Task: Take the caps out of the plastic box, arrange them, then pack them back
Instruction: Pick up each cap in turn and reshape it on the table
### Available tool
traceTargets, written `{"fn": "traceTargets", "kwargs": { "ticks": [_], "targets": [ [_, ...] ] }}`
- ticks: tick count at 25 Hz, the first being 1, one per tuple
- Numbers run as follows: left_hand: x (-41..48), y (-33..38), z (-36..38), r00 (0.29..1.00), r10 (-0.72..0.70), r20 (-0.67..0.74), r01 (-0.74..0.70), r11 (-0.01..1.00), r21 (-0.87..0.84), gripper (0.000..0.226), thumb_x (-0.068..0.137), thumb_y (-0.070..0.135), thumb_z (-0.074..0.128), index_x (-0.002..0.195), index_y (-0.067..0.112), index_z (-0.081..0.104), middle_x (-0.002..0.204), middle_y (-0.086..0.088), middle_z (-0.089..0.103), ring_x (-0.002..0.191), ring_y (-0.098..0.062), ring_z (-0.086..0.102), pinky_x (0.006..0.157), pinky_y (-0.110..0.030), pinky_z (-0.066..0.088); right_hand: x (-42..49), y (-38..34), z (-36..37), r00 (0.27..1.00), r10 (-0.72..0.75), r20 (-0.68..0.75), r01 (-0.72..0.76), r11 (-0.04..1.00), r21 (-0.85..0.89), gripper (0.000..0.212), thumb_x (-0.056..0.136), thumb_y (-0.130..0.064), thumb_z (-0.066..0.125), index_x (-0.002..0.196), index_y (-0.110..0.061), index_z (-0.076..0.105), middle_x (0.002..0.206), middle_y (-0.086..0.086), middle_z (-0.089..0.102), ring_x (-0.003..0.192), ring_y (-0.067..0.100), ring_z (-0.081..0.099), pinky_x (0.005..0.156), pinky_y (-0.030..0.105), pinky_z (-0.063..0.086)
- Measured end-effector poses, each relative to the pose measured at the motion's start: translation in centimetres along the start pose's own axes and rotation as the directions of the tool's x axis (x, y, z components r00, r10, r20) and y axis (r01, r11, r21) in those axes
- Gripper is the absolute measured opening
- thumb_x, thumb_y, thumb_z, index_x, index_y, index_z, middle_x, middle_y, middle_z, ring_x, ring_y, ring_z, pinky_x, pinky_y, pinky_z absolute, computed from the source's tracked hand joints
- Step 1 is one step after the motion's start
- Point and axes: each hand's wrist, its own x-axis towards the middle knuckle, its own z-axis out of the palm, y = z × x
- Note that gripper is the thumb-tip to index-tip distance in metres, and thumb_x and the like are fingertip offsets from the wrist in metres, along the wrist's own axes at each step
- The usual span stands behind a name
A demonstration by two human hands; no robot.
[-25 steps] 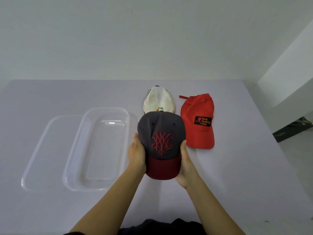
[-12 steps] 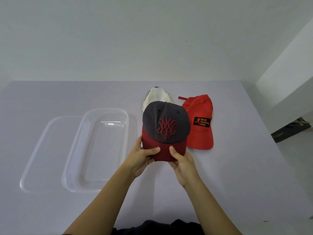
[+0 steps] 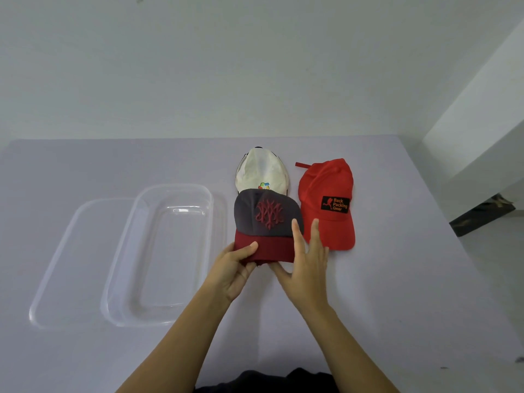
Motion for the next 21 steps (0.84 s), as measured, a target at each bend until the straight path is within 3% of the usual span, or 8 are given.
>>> {"fn": "traceTargets", "kwargs": {
  "ticks": [4, 6, 7, 9, 11, 12, 16, 21],
  "targets": [
    [0.2, 0.1, -0.1, 0.993, 0.091, 0.077, -0.099, 0.989, 0.109, 0.060, 0.085, -0.002, 0.059, 0.141, 0.004, 0.037, 0.129, -0.016, 0.058, 0.109, -0.026, 0.063, 0.077, -0.029, 0.057, 0.8, 0.5, 0.6, 0.969, -0.227, -0.094, 0.210, 0.963, -0.168, 0.088, 0.064, 0.001, 0.080, 0.139, -0.020, 0.038, 0.144, 0.018, 0.043, 0.126, 0.042, 0.047, 0.085, 0.049, 0.055],
    [0.1, 0.1, -0.9, 0.974, 0.203, 0.099, -0.226, 0.892, 0.391, 0.084, 0.078, 0.006, 0.059, 0.150, 0.024, 0.017, 0.146, 0.001, 0.036, 0.128, -0.021, 0.046, 0.087, -0.026, 0.051, 1.1, 0.8, 0.8, 0.970, -0.229, -0.078, 0.211, 0.960, -0.184, 0.092, 0.060, 0.008, 0.081, 0.137, -0.022, 0.040, 0.141, 0.018, 0.047, 0.123, 0.042, 0.050, 0.078, 0.041, 0.058],
    [-0.2, 0.2, -1.2, 0.950, 0.272, 0.154, -0.309, 0.743, 0.594, 0.093, 0.072, 0.009, 0.055, 0.149, 0.032, 0.008, 0.150, 0.009, 0.023, 0.136, -0.017, 0.033, 0.096, -0.022, 0.043, 1.1, 0.9, 0.8, 0.972, -0.224, -0.063, 0.210, 0.961, -0.182, 0.095, 0.058, 0.012, 0.080, 0.137, -0.022, 0.039, 0.140, 0.018, 0.048, 0.122, 0.042, 0.051, 0.076, 0.039, 0.059],
    [-0.3, 0.0, -1.6, 0.855, 0.357, 0.375, -0.471, 0.234, 0.851, 0.101, 0.068, 0.014, 0.054, 0.147, 0.037, -0.005, 0.157, 0.010, -0.003, 0.144, -0.012, 0.009, 0.106, -0.016, 0.028, 1.3, 1.0, 0.6, 0.965, -0.255, -0.055, 0.240, 0.951, -0.195, 0.095, 0.057, 0.015, 0.078, 0.137, -0.022, 0.040, 0.140, 0.018, 0.048, 0.122, 0.042, 0.051, 0.072, 0.036, 0.060],
    [0.4, -0.6, -1.9, 0.719, 0.415, 0.557, -0.504, -0.241, 0.830, 0.095, 0.077, 0.026, 0.059, 0.150, 0.027, -0.002, 0.160, -0.006, -0.004, 0.147, -0.024, 0.009, 0.111, -0.030, 0.031, 1.5, 0.6, 0.6, 0.945, -0.321, -0.054, 0.307, 0.933, -0.187, 0.085, 0.061, 0.011, 0.078, 0.134, -0.017, 0.044, 0.138, 0.019, 0.050, 0.121, 0.042, 0.052, 0.072, 0.038, 0.060],
    [0.9, -0.9, -2.0, 0.674, 0.445, 0.590, -0.482, -0.341, 0.807, 0.090, 0.080, 0.035, 0.058, 0.150, 0.019, 0.005, 0.159, -0.014, 0.007, 0.145, -0.032, 0.016, 0.109, -0.040, 0.035, 1.4, 0.2, 0.6, 0.937, -0.345, -0.054, 0.330, 0.926, -0.184, 0.081, 0.062, 0.009, 0.078, 0.133, -0.014, 0.046, 0.136, 0.019, 0.051, 0.121, 0.043, 0.052, 0.074, 0.039, 0.059],
    [1.6, -0.8, -1.7, 0.639, 0.451, 0.622, -0.480, -0.398, 0.782, 0.090, 0.076, 0.053, 0.055, 0.145, 0.009, 0.017, 0.149, -0.020, 0.034, 0.138, -0.040, 0.032, 0.106, -0.048, 0.040, 1.5, 0.0, 0.5, 0.938, -0.343, -0.051, 0.329, 0.927, -0.179, 0.084, 0.059, 0.011, 0.078, 0.134, -0.006, 0.042, 0.136, 0.019, 0.051, 0.122, 0.041, 0.050, 0.082, 0.036, 0.055],
    [1.7, -1.7, -2.0, 0.621, 0.404, 0.672, -0.455, -0.512, 0.728, 0.074, 0.082, 0.050, 0.049, 0.134, 0.000, 0.034, 0.133, -0.028, 0.053, 0.120, -0.043, 0.054, 0.092, -0.050, 0.051, 0.5, 0.6, 1.0, 0.949, -0.316, 0.000, 0.313, 0.940, -0.132, 0.090, 0.059, 0.009, 0.081, 0.136, -0.003, 0.035, 0.139, 0.018, 0.048, 0.124, 0.038, 0.048, 0.088, 0.033, 0.050]
  ]
}}
